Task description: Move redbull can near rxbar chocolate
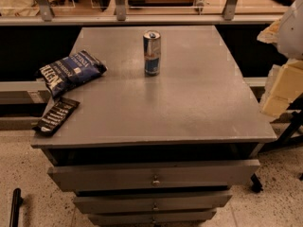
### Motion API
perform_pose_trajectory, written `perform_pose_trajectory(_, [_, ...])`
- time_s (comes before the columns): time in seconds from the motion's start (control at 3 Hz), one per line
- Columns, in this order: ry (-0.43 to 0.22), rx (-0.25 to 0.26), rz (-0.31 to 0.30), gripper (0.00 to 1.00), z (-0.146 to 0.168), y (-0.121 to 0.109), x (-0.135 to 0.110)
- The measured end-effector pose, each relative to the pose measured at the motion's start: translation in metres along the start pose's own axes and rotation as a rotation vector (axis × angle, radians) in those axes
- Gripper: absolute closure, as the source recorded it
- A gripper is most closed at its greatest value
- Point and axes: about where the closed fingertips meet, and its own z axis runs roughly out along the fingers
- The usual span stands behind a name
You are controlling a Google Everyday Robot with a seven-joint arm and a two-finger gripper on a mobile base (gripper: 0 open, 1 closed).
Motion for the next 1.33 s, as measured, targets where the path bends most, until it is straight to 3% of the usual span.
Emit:
perform_pose_trajectory(0.33, [0.000, 0.000, 0.000, 0.00, 0.000, 0.000, 0.000])
perform_pose_trajectory(0.67, [-0.043, 0.038, 0.022, 0.00, 0.003, -0.018, -0.008])
perform_pose_trajectory(1.0, [-0.158, 0.107, 0.012, 0.00, 0.012, -0.072, -0.039])
perform_pose_trajectory(1.33, [-0.296, 0.224, 0.008, 0.00, 0.008, -0.138, -0.090])
